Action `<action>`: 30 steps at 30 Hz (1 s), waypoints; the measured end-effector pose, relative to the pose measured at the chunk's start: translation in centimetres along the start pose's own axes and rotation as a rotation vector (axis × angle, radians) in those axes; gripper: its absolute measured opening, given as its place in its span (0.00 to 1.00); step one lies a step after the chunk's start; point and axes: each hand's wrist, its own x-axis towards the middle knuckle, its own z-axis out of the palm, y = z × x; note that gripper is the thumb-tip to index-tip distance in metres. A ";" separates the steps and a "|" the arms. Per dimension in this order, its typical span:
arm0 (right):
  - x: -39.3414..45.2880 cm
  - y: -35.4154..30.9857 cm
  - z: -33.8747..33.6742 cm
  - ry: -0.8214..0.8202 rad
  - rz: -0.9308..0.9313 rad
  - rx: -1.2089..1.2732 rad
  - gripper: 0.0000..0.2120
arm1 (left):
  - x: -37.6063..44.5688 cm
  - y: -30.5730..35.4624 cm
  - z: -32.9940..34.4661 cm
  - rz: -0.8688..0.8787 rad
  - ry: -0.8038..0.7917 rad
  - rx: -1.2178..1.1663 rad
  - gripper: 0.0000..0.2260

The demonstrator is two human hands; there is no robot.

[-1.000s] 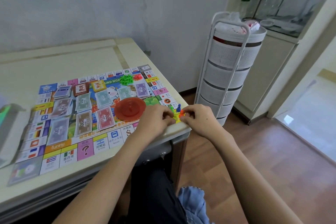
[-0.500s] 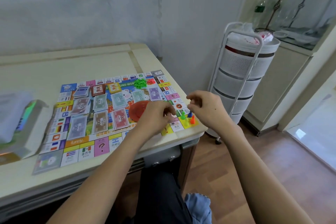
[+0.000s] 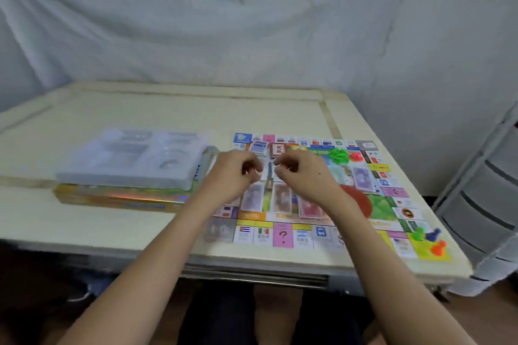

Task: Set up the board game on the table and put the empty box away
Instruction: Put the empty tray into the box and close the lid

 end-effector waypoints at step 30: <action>18.1 -14.0 18.3 -0.204 0.113 0.099 0.28 | -0.5 -26.4 -17.4 -0.863 0.172 -0.174 0.36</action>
